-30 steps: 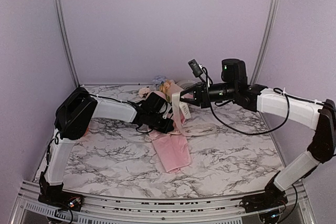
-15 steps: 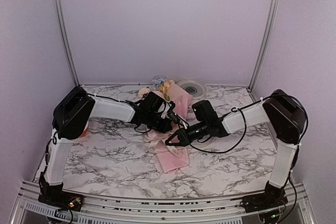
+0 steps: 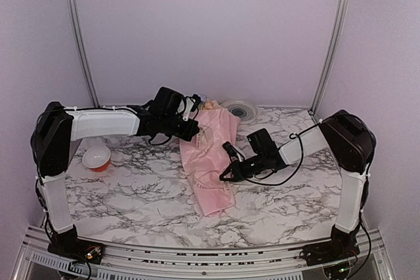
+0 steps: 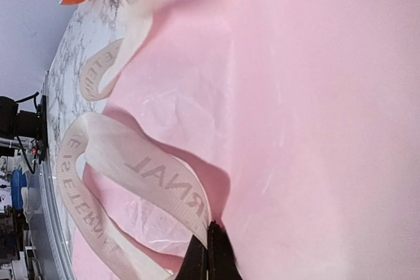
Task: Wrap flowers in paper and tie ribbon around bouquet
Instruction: Cross the ribbon over the folded bouquet.
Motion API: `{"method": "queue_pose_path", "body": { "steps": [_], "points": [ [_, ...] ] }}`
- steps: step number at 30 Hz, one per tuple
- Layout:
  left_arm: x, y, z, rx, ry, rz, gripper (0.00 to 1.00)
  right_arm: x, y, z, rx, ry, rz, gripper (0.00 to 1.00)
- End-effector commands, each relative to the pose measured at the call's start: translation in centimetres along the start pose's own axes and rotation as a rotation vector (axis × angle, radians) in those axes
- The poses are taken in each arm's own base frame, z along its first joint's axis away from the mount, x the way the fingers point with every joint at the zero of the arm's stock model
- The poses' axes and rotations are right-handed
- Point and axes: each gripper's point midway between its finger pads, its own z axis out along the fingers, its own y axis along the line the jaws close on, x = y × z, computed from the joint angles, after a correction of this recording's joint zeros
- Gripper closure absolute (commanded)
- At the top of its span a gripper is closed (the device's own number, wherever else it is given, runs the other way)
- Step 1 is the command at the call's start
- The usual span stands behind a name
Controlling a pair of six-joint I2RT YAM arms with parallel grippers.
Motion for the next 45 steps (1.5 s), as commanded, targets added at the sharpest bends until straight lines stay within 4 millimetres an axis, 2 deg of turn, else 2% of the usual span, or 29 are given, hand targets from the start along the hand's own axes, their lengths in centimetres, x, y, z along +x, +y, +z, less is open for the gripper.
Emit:
{"method": "queue_pose_path", "body": {
  "steps": [1, 3, 5, 7, 11, 15, 19, 23, 28, 32, 34, 39, 42, 45],
  "points": [
    [-2.9, 0.5, -5.0, -0.091, -0.073, 0.069, 1.0, -2.3, -0.7, 0.0, 0.044, -0.023, 0.001, 1.0],
    [-4.0, 0.2, -7.1, -0.103, -0.107, 0.102, 1.0, -3.0, -1.1, 0.2, 0.068, -0.01, -0.001, 1.0],
    [-5.1, -1.0, -9.3, -0.089, -0.145, 0.162, 1.0, -3.9, -1.3, 0.3, 0.08, -0.011, 0.0, 1.0],
    [-6.2, -3.2, -11.8, -0.071, -0.193, 0.262, 1.0, -5.0, -1.7, 0.3, 0.094, -0.02, 0.006, 1.0],
    [-8.1, -9.2, -16.1, -0.029, -0.289, 0.487, 1.0, -7.4, -2.6, 0.3, 0.114, -0.043, 0.033, 1.0],
    [-10.4, -13.9, -19.2, 0.061, -0.367, 0.579, 1.0, -10.1, -2.9, 0.8, 0.103, -0.069, 0.033, 1.0],
    [-12.2, -17.8, -21.2, 0.118, -0.443, 0.666, 1.0, -12.4, -2.6, 1.5, 0.062, -0.091, 0.03, 1.0],
    [-15.1, -19.5, -22.3, 0.123, -0.516, 0.681, 1.0, -14.8, -1.8, 1.7, 0.027, -0.123, 0.012, 1.0],
    [-16.5, -22.8, -23.7, 0.182, -0.582, 0.747, 1.0, -15.8, -1.1, 2.3, -0.023, -0.14, 0.007, 1.0],
    [-16.6, -24.4, -23.9, 0.238, -0.606, 0.757, 1.0, -15.2, -1.2, 3.1, -0.046, -0.135, 0.024, 1.0],
    [-16.4, -25.0, -23.0, 0.264, -0.605, 0.748, 1.0, -14.8, -1.2, 3.5, -0.051, -0.125, 0.028, 1.0],
    [-14.7, -23.1, -16.3, 0.239, -0.497, 0.709, 1.0, -14.1, -1.0, 3.4, -0.067, -0.115, 0.038, 0.98],
    [-14.3, -20.8, -12.0, 0.25, -0.43, 0.618, 1.0, -14.3, -0.5, 2.4, -0.09, -0.123, 0.042, 0.87],
    [-13.8, -17.8, -7.9, 0.225, -0.364, 0.55, 1.0, -14.9, 0.1, 0.6, -0.102, -0.166, 0.041, 0.82]
  ]
}}
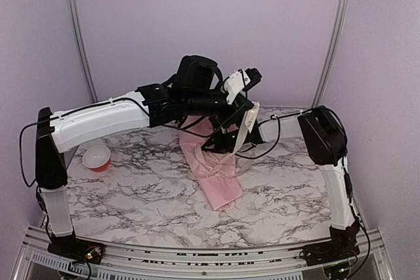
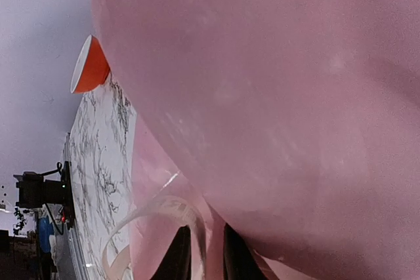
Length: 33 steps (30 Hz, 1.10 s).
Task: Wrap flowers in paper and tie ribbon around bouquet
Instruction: Cross the ribbon over the folded bouquet.
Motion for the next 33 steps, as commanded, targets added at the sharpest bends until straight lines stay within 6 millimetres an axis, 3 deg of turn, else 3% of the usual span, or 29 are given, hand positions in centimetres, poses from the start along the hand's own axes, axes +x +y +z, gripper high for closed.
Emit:
{"method": "queue_pose_path", "body": {
  "steps": [1, 6, 13, 17, 21, 23, 27, 28, 29, 31, 33],
  "points": [
    [4.6, 4.3, 3.0, -0.025, 0.055, -0.145, 1.0, -2.1, 2.2, -2.8, -0.045, -0.073, -0.027, 0.82],
    [9.4, 7.7, 4.7, -0.089, 0.121, -0.263, 1.0, -1.6, 1.1, -3.2, -0.018, -0.067, 0.006, 0.76],
    [16.2, 13.9, 4.0, -0.315, 0.214, -0.416, 1.0, -0.6, -0.7, -3.1, 0.043, -0.056, 0.058, 0.76],
    [19.7, 15.0, 4.6, -0.359, 0.285, -0.394, 0.99, -0.4, -1.1, -2.9, 0.045, -0.059, 0.079, 0.76],
    [23.1, 16.3, 5.0, -0.419, 0.385, -0.379, 0.84, -0.4, -1.2, -3.0, 0.053, -0.064, 0.085, 0.76],
    [24.3, 17.1, 4.5, -0.457, 0.432, -0.364, 0.63, -0.3, -1.2, -3.1, 0.057, -0.064, 0.086, 0.76],
    [26.1, 19.2, 2.4, -0.539, 0.516, -0.341, 0.36, -0.4, -1.4, -3.4, 0.085, -0.069, 0.084, 0.76],
    [26.1, 19.4, 1.9, -0.553, 0.528, -0.332, 0.34, -0.4, -1.5, -3.5, 0.088, -0.07, 0.084, 0.76],
    [26.6, 21.2, 0.5, -0.595, 0.541, -0.336, 0.33, -0.4, -1.4, -3.5, 0.087, -0.072, 0.084, 0.76],
    [26.2, 22.6, -1.2, -0.639, 0.545, -0.325, 0.32, -0.4, -1.5, -3.5, 0.09, -0.075, 0.088, 0.76],
    [25.1, 22.8, -2.6, -0.638, 0.535, -0.302, 0.31, -0.5, -1.4, -3.5, 0.091, -0.075, 0.088, 0.76]
  ]
}}
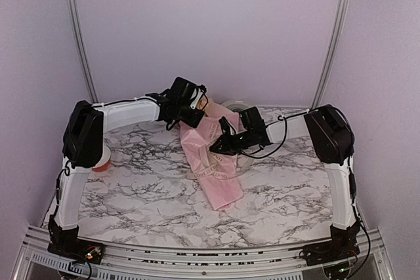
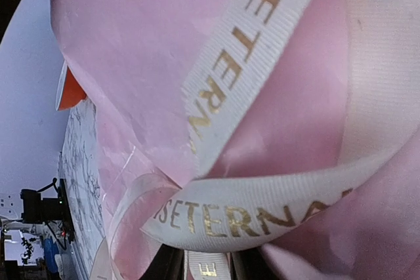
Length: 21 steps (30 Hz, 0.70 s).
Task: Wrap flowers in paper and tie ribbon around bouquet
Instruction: Cross the ribbon over the folded bouquet.
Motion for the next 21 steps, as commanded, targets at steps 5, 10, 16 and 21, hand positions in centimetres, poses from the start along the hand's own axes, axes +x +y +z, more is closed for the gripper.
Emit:
{"method": "queue_pose_path", "body": {
  "steps": [5, 10, 16, 21],
  "points": [
    [-1.9, -3.5, -11.6, 0.416, -0.209, 0.292, 0.41, -1.7, 1.4, -1.3, 0.004, -0.048, -0.028, 0.76],
    [6.7, -13.2, -15.5, 0.743, -0.265, 0.73, 0.35, -1.7, 1.3, -1.2, 0.005, -0.045, -0.029, 0.76],
    [9.9, -17.5, -13.7, 0.821, -0.214, 0.82, 0.33, -1.5, 1.1, -1.2, 0.011, -0.039, -0.025, 0.76],
    [11.0, -18.4, -11.2, 0.811, -0.114, 0.818, 0.36, -1.2, 1.0, -1.3, 0.02, -0.035, -0.019, 0.76]
  ]
}}
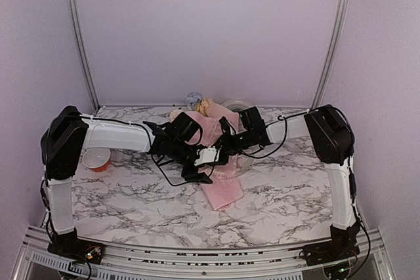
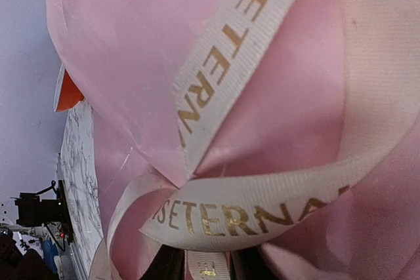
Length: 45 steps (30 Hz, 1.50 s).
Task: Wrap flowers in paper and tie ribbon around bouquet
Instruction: Cross the ribbon over the folded bouquet.
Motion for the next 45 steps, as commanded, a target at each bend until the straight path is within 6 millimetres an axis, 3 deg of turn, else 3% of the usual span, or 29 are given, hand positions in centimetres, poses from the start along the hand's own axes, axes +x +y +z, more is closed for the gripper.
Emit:
{"method": "queue_pose_path", "body": {
  "steps": [1, 7, 9, 12, 16, 19, 23, 27, 31, 34, 40, 45],
  "points": [
    [0.3, 1.4, 0.5, -0.019, 0.04, 0.019, 0.37, -1.1, 1.1, -1.3, 0.008, -0.033, -0.023, 0.76],
    [2.0, 4.4, 2.0, -0.133, 0.154, -0.049, 0.64, -0.9, 1.3, -1.3, 0.003, -0.033, -0.025, 0.77],
    [2.3, 4.6, 2.1, -0.147, 0.173, -0.051, 0.7, -0.7, 1.1, -1.2, 0.003, -0.028, -0.021, 0.76],
    [2.9, 3.7, 2.2, -0.126, 0.183, -0.044, 0.69, -0.6, 1.1, -1.3, 0.004, -0.026, -0.024, 0.76],
    [3.2, 2.7, 2.0, -0.095, 0.181, -0.006, 0.52, -0.7, 1.1, -1.3, 0.007, -0.029, -0.028, 0.76],
    [3.0, 2.5, 2.4, -0.074, 0.17, 0.013, 0.5, -0.7, 1.0, -1.2, 0.008, -0.027, -0.026, 0.77],
    [3.4, 3.4, 3.3, -0.102, 0.201, -0.006, 0.69, -0.5, 1.0, -1.2, 0.011, -0.024, -0.026, 0.77],
    [3.0, 4.0, 3.0, -0.135, 0.207, -0.015, 0.97, -0.6, 0.7, -1.3, 0.023, -0.026, -0.027, 0.77],
    [1.6, 5.1, 0.2, -0.229, 0.181, -0.027, 1.0, -0.4, 0.0, -1.3, 0.044, -0.023, -0.026, 0.77],
    [-0.3, 6.7, -3.6, -0.382, 0.13, -0.039, 1.0, -0.2, -0.4, -1.4, 0.054, -0.017, -0.027, 0.76],
    [-3.7, 7.0, -10.7, -0.582, -0.034, -0.044, 1.0, 0.0, -0.7, -1.3, 0.058, 0.003, -0.044, 0.72],
    [-5.3, 7.1, -13.5, -0.641, -0.103, -0.046, 1.0, 0.8, -1.3, -0.8, 0.059, 0.044, -0.047, 0.71]
  ]
}}
